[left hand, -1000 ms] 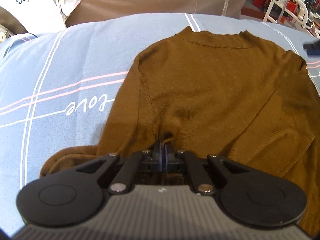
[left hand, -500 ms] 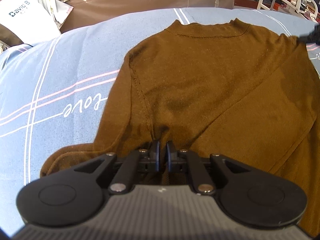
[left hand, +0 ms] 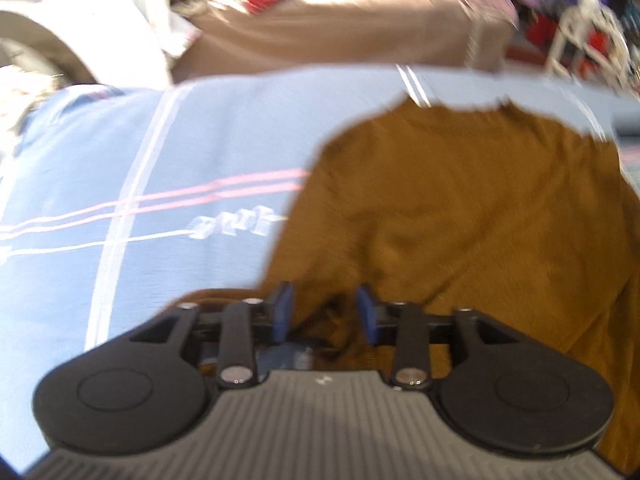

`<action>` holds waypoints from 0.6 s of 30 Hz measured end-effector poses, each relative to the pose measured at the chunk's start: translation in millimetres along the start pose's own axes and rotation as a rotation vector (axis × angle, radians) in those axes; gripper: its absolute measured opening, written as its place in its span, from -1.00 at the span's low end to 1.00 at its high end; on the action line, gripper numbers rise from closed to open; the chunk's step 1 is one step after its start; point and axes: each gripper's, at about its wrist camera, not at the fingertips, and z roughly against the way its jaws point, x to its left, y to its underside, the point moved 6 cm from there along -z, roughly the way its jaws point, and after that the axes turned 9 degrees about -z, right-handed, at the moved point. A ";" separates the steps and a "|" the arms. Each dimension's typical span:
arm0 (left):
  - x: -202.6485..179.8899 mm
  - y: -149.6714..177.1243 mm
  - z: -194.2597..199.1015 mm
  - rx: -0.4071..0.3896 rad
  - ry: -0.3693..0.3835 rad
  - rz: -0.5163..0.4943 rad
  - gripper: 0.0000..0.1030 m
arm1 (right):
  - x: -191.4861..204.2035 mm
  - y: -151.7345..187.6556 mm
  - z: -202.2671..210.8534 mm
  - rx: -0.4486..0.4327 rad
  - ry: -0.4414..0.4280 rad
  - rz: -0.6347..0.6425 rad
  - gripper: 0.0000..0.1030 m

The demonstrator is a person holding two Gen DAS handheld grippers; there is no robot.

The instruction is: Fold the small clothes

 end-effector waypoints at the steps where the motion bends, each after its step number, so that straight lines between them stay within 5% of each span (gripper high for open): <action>1: 7.1 2.4 6.7 -0.009 -0.014 0.020 -0.15 | 8.0 17.3 2.6 0.029 -0.015 0.061 -0.05; 5: 31.2 21.4 23.7 0.001 -0.087 0.065 -0.07 | 18.2 77.4 -8.7 0.129 0.051 0.322 -0.04; 8: 50.8 47.0 38.4 0.016 -0.164 0.098 0.27 | 19.9 90.3 -11.4 0.088 0.121 0.428 0.02; 10: 64.6 68.8 49.7 0.029 -0.187 0.159 0.29 | 31.3 88.6 -3.2 0.056 0.143 0.445 0.43; 13: 75.7 103.5 60.5 0.061 -0.124 0.293 0.30 | 55.9 90.0 17.8 -0.013 0.058 0.442 0.93; 18: 56.2 142.3 65.3 0.092 0.029 0.410 0.27 | 93.6 118.1 56.9 -0.052 -0.056 0.475 1.00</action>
